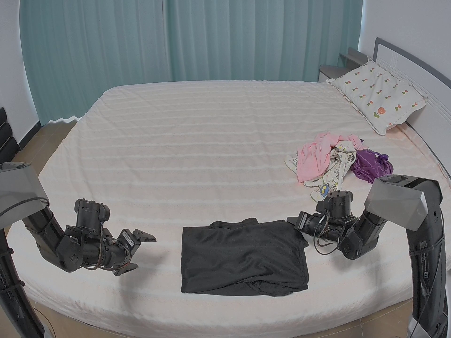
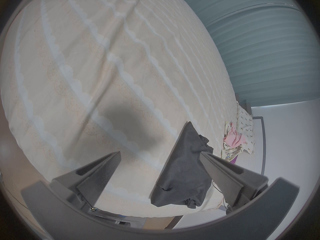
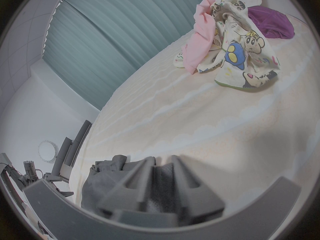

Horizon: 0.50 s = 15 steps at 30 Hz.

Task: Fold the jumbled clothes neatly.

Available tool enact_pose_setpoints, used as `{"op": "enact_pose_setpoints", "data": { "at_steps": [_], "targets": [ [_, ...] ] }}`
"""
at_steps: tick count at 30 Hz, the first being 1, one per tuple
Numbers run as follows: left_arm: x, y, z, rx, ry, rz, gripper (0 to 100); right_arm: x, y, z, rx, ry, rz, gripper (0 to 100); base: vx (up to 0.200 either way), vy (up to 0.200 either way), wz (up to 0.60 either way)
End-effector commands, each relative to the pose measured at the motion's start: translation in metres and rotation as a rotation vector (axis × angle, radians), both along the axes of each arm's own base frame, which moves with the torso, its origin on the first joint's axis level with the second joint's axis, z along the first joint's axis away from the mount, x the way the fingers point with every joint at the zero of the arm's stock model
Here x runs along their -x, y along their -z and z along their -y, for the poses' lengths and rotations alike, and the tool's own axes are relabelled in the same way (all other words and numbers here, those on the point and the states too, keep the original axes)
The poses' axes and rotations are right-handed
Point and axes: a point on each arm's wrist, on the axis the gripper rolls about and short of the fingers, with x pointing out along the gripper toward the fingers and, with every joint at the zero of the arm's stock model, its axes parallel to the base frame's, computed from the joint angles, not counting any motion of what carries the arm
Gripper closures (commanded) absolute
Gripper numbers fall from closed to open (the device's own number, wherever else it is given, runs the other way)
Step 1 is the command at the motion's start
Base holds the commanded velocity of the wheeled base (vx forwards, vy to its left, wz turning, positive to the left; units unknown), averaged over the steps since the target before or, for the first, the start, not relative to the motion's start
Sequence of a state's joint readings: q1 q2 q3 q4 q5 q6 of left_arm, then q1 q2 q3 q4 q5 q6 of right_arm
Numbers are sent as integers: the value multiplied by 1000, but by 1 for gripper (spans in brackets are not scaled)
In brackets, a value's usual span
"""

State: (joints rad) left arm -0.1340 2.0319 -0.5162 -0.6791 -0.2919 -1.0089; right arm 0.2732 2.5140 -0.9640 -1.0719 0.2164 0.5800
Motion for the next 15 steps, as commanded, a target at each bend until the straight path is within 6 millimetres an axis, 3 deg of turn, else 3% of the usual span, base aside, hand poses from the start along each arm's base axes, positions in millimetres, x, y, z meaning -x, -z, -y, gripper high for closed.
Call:
{"op": "enact_pose_setpoints", "data": {
  "at_steps": [1,15],
  "targets": [
    [0,0,0,0,-1,-1,0,-2,5,0,-1,3,-5,100,0,0,0],
    [0,0,0,0,0,-1,0,-16,-3,12,-62,119,18,100,0,0,0]
  ]
}}
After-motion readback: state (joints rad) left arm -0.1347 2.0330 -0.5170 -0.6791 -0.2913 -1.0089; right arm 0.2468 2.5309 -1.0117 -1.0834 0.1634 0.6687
